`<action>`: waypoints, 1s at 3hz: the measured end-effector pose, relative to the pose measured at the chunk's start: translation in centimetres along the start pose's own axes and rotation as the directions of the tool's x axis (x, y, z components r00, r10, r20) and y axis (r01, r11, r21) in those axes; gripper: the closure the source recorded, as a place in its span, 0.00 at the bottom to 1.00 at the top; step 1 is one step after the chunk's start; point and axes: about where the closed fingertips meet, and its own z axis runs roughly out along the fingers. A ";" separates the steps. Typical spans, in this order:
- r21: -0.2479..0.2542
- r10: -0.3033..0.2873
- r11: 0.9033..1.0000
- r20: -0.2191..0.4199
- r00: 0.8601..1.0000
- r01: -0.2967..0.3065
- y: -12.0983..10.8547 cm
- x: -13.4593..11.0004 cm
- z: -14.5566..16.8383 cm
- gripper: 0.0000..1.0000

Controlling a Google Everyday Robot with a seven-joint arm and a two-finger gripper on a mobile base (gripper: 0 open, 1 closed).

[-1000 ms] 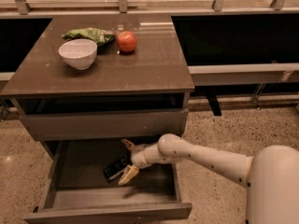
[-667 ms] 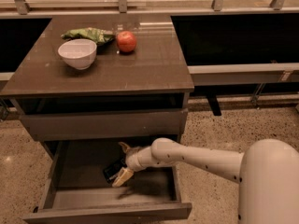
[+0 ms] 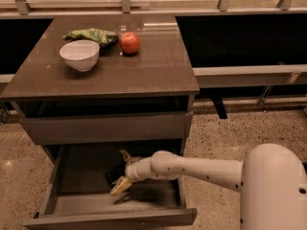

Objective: Pick rxbar blueberry from middle drawer and place on counter

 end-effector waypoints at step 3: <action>0.026 0.074 0.997 0.075 0.994 -0.076 0.2 3.1 0.1 0.13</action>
Offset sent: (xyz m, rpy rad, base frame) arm 0.0005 -0.0210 -0.0333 0.0913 0.0000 -0.0636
